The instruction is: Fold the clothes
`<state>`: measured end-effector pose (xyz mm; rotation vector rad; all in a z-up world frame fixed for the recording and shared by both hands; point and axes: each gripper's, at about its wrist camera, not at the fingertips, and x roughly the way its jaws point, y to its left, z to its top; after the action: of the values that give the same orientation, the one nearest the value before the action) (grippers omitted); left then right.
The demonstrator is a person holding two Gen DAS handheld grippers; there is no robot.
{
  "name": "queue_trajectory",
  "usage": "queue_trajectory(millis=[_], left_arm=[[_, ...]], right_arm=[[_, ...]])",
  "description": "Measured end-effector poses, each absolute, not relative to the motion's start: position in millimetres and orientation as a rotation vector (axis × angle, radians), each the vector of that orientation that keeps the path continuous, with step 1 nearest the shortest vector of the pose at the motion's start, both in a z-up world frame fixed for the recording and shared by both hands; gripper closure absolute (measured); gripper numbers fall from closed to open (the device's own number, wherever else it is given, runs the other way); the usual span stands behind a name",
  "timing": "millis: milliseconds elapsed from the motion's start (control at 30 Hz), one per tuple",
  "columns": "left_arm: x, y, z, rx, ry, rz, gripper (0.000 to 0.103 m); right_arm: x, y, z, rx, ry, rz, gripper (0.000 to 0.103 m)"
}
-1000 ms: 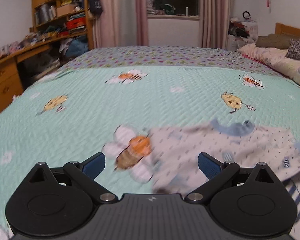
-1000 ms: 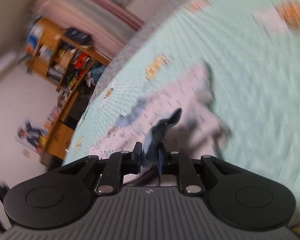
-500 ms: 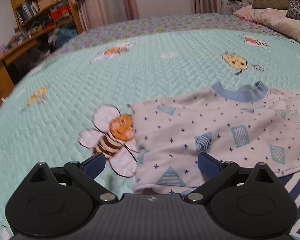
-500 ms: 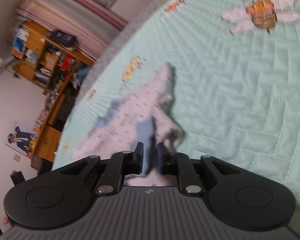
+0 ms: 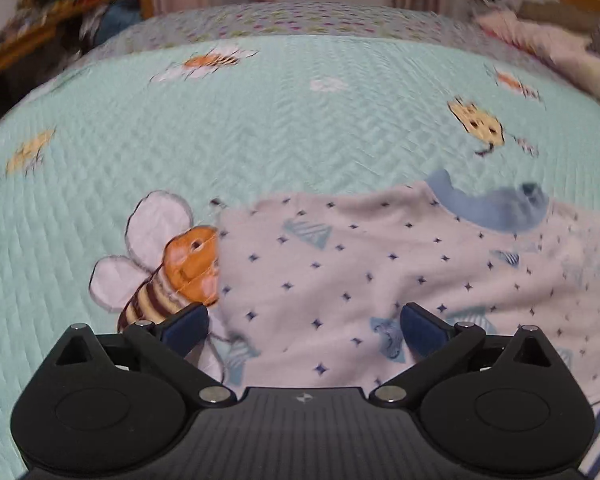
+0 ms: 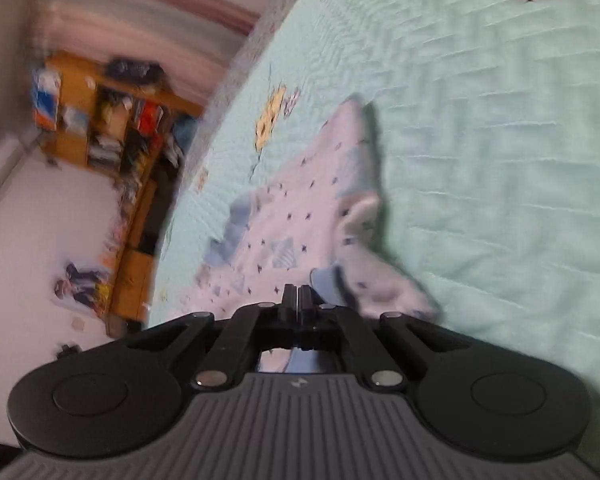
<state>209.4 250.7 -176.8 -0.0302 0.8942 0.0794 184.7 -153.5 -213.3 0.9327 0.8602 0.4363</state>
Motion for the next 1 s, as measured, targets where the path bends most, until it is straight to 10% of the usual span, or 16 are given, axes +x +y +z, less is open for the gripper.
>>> queue_trajectory(millis=[33, 133, 333, 433, 733, 767, 800, 1000], left_arm=[[207, 250, -176, -0.018, 0.887, 0.083, 0.0], [198, 240, -165, 0.019, 0.855, 0.105, 0.008], [202, 220, -150, 0.1, 0.787, 0.104, 0.001], [219, 235, -173, 0.056, 0.883, 0.124, 0.0], [223, 242, -153, 0.0, 0.788, 0.144, 0.003], [227, 243, -158, 0.004, 0.807, 0.158, 0.002], [231, 245, -163, 0.004, 0.825, 0.17, 0.0], [206, 239, -169, 0.011, 0.868, 0.18, 0.011]], right_arm=[[181, -156, -206, 0.889, 0.841, 0.418, 0.103], [178, -167, -186, 0.914, 0.767, 0.426, 0.085], [223, -162, -173, 0.837, 0.795, 0.459, 0.081], [247, -173, -202, 0.819, 0.844, 0.344, 0.103], [218, -164, -182, 0.831, 0.762, 0.47, 0.08], [224, -157, -187, 0.79, 0.801, 0.454, 0.08], [229, -159, -194, 0.766, 0.827, 0.405, 0.103], [201, -165, -159, 0.77, 0.726, 0.409, 0.092]])
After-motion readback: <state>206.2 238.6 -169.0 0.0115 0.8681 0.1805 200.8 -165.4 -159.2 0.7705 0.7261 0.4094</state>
